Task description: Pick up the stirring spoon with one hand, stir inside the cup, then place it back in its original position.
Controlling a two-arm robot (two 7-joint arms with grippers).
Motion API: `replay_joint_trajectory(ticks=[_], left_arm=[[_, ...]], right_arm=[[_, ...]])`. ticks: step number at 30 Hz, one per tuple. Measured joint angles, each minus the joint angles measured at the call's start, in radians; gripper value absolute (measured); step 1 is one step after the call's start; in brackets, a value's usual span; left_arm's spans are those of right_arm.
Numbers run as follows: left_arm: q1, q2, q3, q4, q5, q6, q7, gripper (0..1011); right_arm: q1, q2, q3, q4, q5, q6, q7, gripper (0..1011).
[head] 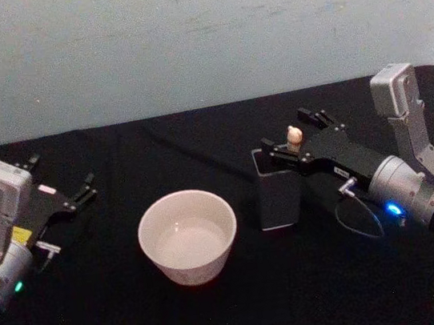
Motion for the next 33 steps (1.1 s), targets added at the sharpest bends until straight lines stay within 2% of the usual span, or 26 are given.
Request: replay_joint_trajectory(ticks=[8, 11, 21, 22, 23, 27, 28, 31, 33], left_arm=[[0.000, 0.000, 0.000, 0.000, 0.000, 0.000, 0.000, 1001], [0.000, 0.000, 0.000, 0.000, 0.000, 0.000, 0.000, 1001], [0.000, 0.000, 0.000, 0.000, 0.000, 0.000, 0.000, 1002], [0.000, 0.000, 0.000, 0.000, 0.000, 0.000, 0.000, 1001], [0.000, 0.000, 0.000, 0.000, 0.000, 0.000, 0.000, 1001], [0.000, 0.000, 0.000, 0.000, 0.000, 0.000, 0.000, 1001], [0.000, 0.000, 0.000, 0.000, 0.000, 0.000, 0.000, 1001], [0.000, 0.000, 0.000, 0.000, 0.000, 0.000, 0.000, 1001], [0.000, 0.000, 0.000, 0.000, 0.000, 0.000, 0.000, 1001]], right_arm=[[0.001, 0.001, 0.000, 0.000, 0.001, 0.000, 0.000, 1002], [0.001, 0.001, 0.000, 0.000, 0.002, 0.000, 0.000, 954], [0.001, 0.002, -0.001, 0.000, 0.003, 0.000, -0.001, 678], [0.001, 0.002, -0.001, 0.000, 0.003, 0.000, -0.001, 678], [0.001, 0.002, -0.001, 0.000, 0.003, 0.000, -0.001, 611], [0.001, 0.002, -0.001, 0.000, 0.003, -0.001, -0.001, 486], [0.001, 0.002, -0.001, 0.000, 0.004, -0.001, -0.001, 424], [0.001, 0.002, -0.001, 0.000, 0.004, -0.001, -0.001, 361], [0.001, 0.002, -0.001, 0.000, 0.004, -0.001, -0.001, 280]])
